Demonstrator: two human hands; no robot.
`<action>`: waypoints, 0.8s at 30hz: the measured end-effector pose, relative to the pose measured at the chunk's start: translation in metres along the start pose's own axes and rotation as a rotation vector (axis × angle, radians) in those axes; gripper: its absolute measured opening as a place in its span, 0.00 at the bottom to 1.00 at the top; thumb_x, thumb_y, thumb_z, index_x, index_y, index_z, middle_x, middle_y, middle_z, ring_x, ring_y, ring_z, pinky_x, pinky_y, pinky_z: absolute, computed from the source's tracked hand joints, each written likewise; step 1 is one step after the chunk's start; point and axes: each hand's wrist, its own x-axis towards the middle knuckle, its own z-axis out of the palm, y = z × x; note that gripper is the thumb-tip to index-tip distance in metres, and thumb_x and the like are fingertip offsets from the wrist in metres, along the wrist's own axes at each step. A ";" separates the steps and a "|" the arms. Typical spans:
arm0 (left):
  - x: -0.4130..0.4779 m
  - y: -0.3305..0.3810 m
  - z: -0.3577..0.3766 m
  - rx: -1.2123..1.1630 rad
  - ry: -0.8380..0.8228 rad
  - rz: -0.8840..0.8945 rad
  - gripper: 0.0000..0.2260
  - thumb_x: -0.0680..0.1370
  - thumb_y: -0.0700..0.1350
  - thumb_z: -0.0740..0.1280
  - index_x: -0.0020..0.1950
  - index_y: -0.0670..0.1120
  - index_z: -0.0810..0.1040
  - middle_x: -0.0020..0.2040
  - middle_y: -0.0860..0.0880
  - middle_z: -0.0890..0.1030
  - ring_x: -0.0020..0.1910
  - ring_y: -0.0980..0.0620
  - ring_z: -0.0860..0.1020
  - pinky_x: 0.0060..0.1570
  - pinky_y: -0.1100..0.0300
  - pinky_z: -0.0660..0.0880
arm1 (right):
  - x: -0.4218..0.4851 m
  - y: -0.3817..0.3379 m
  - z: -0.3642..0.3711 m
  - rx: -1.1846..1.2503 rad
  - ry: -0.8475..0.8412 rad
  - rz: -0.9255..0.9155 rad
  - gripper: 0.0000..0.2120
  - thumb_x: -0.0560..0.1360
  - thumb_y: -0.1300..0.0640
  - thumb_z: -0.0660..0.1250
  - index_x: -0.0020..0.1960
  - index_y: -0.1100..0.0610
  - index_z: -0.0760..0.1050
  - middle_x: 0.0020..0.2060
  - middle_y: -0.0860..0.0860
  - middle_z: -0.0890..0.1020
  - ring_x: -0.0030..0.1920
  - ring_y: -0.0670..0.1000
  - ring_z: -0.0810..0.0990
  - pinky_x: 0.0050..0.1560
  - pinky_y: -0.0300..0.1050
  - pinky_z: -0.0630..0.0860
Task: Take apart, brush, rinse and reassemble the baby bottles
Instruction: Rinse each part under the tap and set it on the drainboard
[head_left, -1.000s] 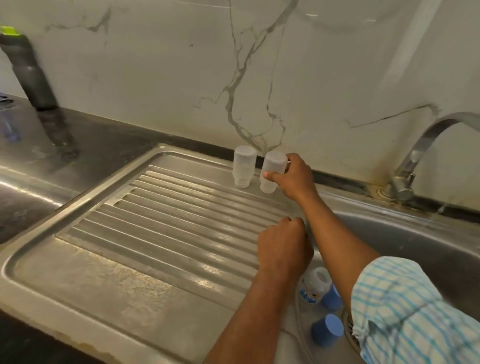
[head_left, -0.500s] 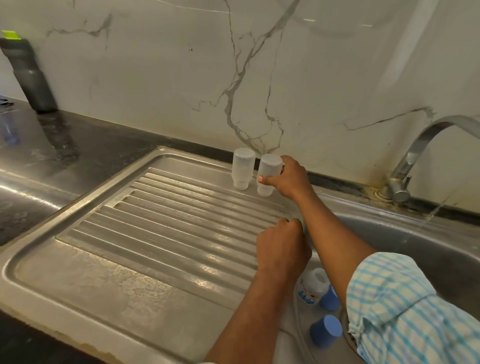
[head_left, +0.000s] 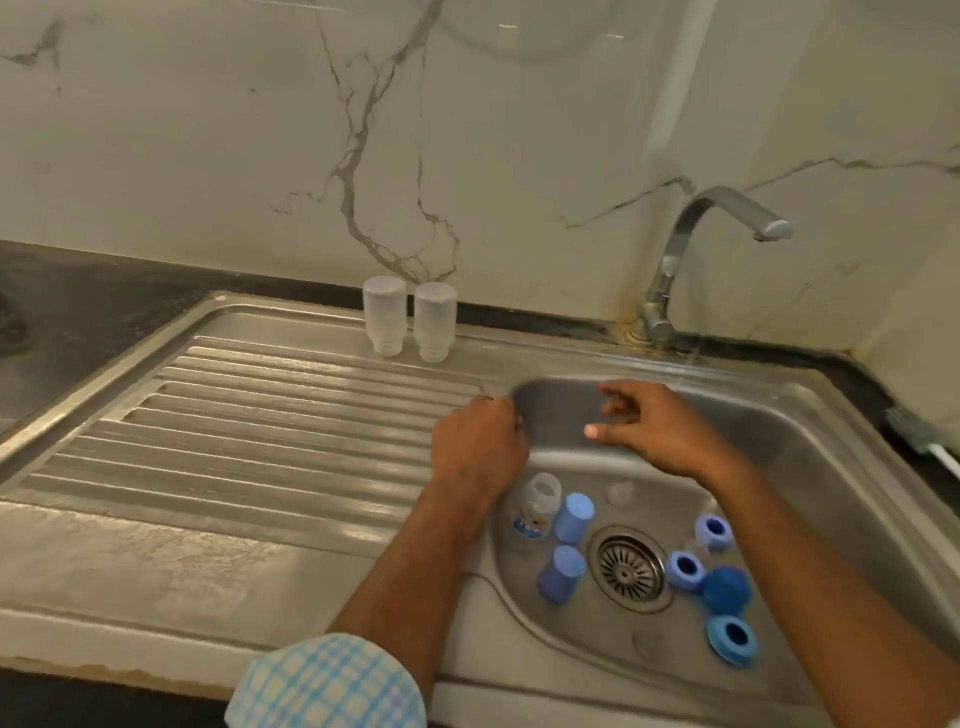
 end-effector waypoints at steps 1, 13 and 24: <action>-0.001 0.001 -0.002 0.021 -0.005 0.016 0.12 0.82 0.49 0.58 0.56 0.46 0.78 0.56 0.43 0.81 0.54 0.41 0.80 0.50 0.51 0.73 | -0.013 0.014 -0.005 -0.013 -0.017 0.029 0.33 0.71 0.51 0.76 0.73 0.54 0.68 0.62 0.53 0.79 0.57 0.48 0.77 0.57 0.42 0.72; -0.022 0.050 0.016 0.062 -0.074 0.022 0.09 0.81 0.46 0.59 0.50 0.46 0.78 0.50 0.46 0.82 0.48 0.42 0.80 0.41 0.56 0.67 | -0.041 0.110 0.000 -0.129 -0.106 0.171 0.30 0.70 0.54 0.77 0.69 0.55 0.73 0.53 0.53 0.83 0.49 0.50 0.81 0.48 0.43 0.76; -0.010 0.034 0.018 -0.049 0.010 -0.025 0.11 0.82 0.49 0.59 0.51 0.46 0.78 0.48 0.46 0.83 0.48 0.43 0.80 0.43 0.55 0.71 | 0.034 0.054 0.104 -0.340 -0.293 0.058 0.32 0.64 0.43 0.77 0.65 0.51 0.72 0.61 0.53 0.78 0.63 0.59 0.76 0.61 0.57 0.74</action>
